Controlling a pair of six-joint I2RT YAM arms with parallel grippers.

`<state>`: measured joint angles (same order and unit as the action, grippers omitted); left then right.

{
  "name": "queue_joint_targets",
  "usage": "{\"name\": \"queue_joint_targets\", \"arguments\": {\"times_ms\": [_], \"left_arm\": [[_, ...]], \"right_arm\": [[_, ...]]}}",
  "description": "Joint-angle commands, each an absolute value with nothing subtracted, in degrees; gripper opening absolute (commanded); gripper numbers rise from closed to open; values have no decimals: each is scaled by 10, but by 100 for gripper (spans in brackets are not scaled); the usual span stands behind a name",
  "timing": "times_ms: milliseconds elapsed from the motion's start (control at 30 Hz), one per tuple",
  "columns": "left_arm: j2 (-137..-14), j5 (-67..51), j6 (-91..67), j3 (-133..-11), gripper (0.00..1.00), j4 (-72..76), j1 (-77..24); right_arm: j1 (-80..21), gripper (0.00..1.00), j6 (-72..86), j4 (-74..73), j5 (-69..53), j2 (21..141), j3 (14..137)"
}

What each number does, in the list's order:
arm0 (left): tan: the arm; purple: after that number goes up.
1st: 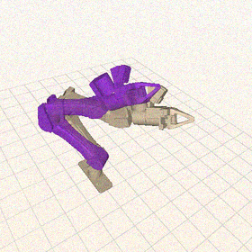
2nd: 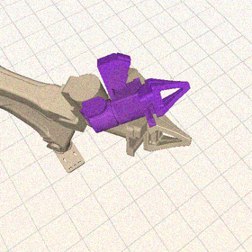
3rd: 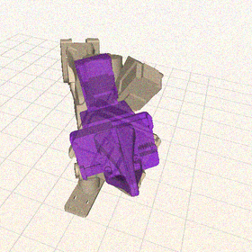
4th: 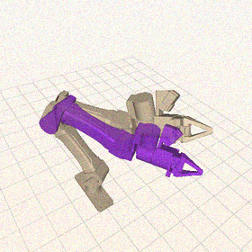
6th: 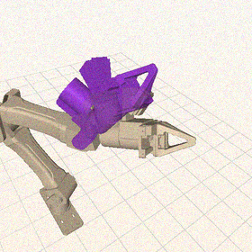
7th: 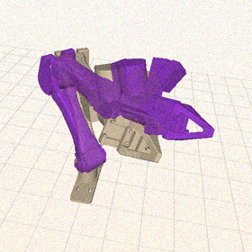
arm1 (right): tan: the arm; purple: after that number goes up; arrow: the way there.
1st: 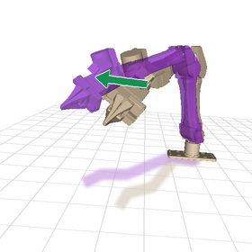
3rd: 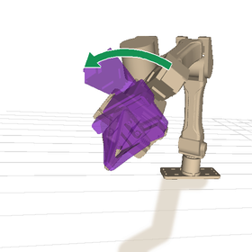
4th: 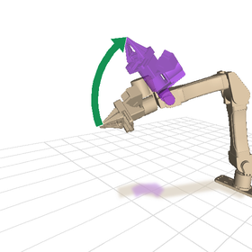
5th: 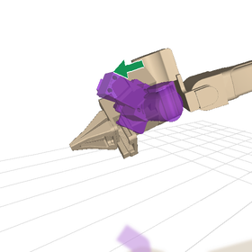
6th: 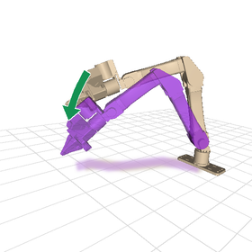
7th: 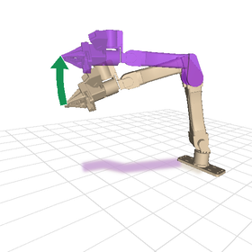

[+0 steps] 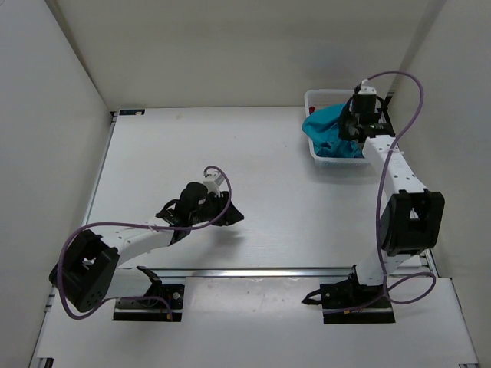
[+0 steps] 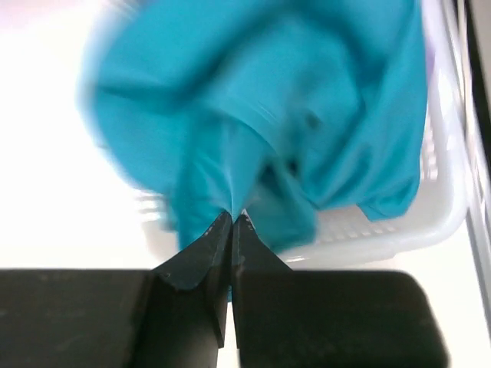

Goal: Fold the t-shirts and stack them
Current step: Grab crumpled tshirt from bin with the right arm, then move the tshirt to the center of the board

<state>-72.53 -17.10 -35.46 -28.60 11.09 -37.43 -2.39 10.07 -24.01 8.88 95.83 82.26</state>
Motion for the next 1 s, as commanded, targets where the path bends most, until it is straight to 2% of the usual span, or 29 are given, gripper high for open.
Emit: {"name": "queue_joint_targets", "arguments": {"times_ms": [0,200,267,367,467,633,733,800,867,900,933,967], "left_arm": [[-712,-178,-368,-313,44,110,-360],[-671,-185,-398,-308,46,102,-303],[-653,-183,-409,-302,47,92,-277],[-605,-202,-434,-283,50,98,-200],[-559,-206,-450,-266,52,84,-136],[-542,-188,-435,-275,54,32,-115],[-551,-190,-442,-267,53,44,-116],[-555,-185,-444,-265,53,50,-113],[-560,-178,-439,-263,54,48,-119],[-562,-169,-432,-262,54,43,-126],[-566,-155,-427,-262,55,37,-132],[-568,-142,-421,-255,55,33,-141]], "right_arm": [[-70,0,83,-235,46,865,930],[-216,0,24,-303,-29,860,1163],[-270,0,8,-295,-52,856,1199],[-298,0,4,-270,-103,823,1200],[-257,0,36,-213,-164,755,1056],[-143,0,154,-20,-290,637,632],[-86,0,186,40,-293,597,483],[-63,0,196,49,-277,591,439],[-40,6,204,34,-260,593,421],[-40,17,209,24,-228,592,418],[-33,35,212,15,-208,588,413],[-33,45,212,5,-180,584,410]]}}
